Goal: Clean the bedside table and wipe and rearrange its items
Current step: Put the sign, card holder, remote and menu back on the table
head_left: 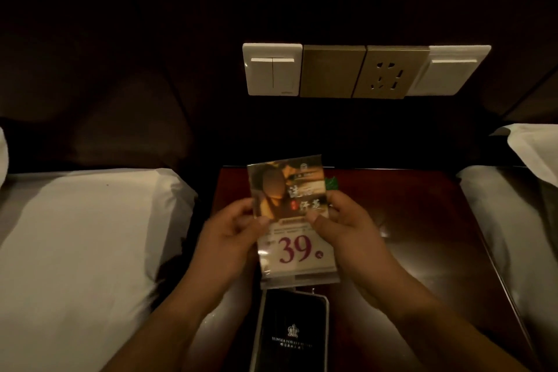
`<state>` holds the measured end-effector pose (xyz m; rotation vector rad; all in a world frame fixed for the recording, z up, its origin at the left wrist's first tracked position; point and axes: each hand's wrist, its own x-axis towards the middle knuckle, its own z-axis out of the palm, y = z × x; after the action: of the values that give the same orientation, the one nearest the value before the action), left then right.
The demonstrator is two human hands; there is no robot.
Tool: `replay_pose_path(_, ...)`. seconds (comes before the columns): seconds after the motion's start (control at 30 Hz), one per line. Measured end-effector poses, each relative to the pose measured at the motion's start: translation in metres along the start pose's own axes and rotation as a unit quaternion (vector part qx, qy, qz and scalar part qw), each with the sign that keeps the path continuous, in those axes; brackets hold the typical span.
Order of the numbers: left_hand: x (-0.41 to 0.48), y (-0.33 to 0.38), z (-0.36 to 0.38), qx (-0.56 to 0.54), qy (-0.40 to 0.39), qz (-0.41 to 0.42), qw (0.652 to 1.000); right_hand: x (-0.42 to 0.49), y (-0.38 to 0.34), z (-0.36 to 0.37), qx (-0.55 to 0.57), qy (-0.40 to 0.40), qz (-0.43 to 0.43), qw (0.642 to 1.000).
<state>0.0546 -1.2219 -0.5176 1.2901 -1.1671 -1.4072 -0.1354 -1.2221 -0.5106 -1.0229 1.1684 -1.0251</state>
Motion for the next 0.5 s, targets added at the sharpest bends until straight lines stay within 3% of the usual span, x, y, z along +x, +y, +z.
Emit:
replay_pose_path(0.1, -0.001, 0.007, -0.036, 0.020, 0.090, -0.013, 0.996, 0.008, 0.006, 0.010, -0.050, -0.030, -0.015, 0.998)
replay_pose_path(0.17, 0.005, 0.011, -0.065, 0.040, 0.138, -0.004, 0.990, 0.018, 0.009, 0.002, -0.136, -0.006, -0.035, 0.990)
replay_pose_path(0.2, 0.012, 0.011, -0.077, 0.050, 0.161, -0.001, 0.986, 0.024, 0.010, -0.006, -0.223, 0.014, -0.057, 0.973)
replay_pose_path(0.27, 0.029, 0.009, -0.089, 0.075, 0.177, 0.000, 0.981, 0.037, 0.012, -0.023, -0.421, 0.037, -0.102, 0.900)
replay_pose_path(0.37, 0.052, -0.007, -0.083, 0.099, 0.162, -0.008, 0.982, 0.055, 0.019, -0.034, -0.575, 0.013, -0.106, 0.811)
replay_pose_path(0.43, 0.063, -0.020, -0.075, 0.096, 0.156, -0.011, 0.983, 0.063, 0.024, -0.036, -0.615, -0.010, -0.078, 0.784)
replay_pose_path(0.5, 0.071, -0.028, -0.071, 0.079, 0.165, -0.017, 0.983, 0.069, 0.029, -0.036, -0.622, -0.024, -0.062, 0.780)
